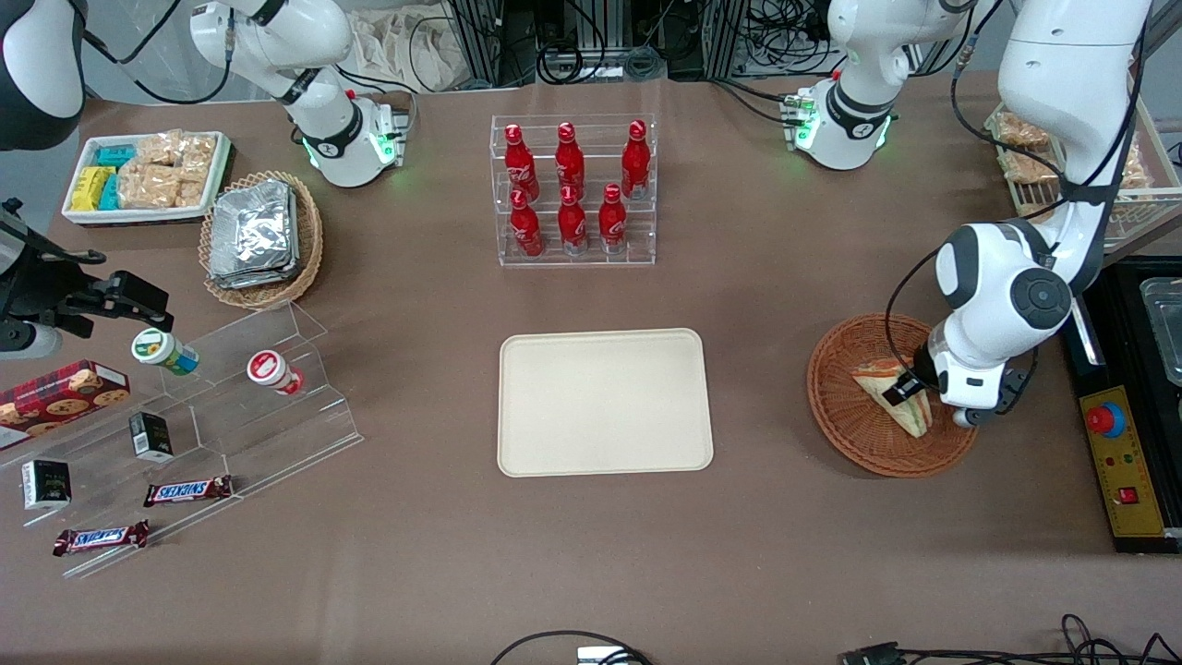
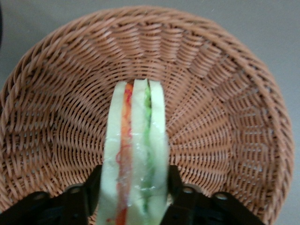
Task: Place sandwich from basket to tray
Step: 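Close the left gripper on the sandwich and lift it from the basket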
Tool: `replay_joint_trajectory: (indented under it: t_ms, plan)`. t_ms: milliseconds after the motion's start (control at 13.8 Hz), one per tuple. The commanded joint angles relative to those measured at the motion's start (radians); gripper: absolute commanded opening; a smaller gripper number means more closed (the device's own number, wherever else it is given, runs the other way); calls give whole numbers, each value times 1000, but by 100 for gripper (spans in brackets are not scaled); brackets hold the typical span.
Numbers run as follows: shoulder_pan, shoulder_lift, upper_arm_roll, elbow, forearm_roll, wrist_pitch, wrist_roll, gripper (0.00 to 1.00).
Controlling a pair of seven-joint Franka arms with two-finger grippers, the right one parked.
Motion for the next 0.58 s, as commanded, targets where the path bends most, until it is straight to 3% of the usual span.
replay_joint_trajectory:
  t_ms: [0, 506]
  plan:
    - [-3, -3, -7, 59, 11, -45, -15, 0]
    - [-64, -8, -49, 445, 8, -578, -7, 0]
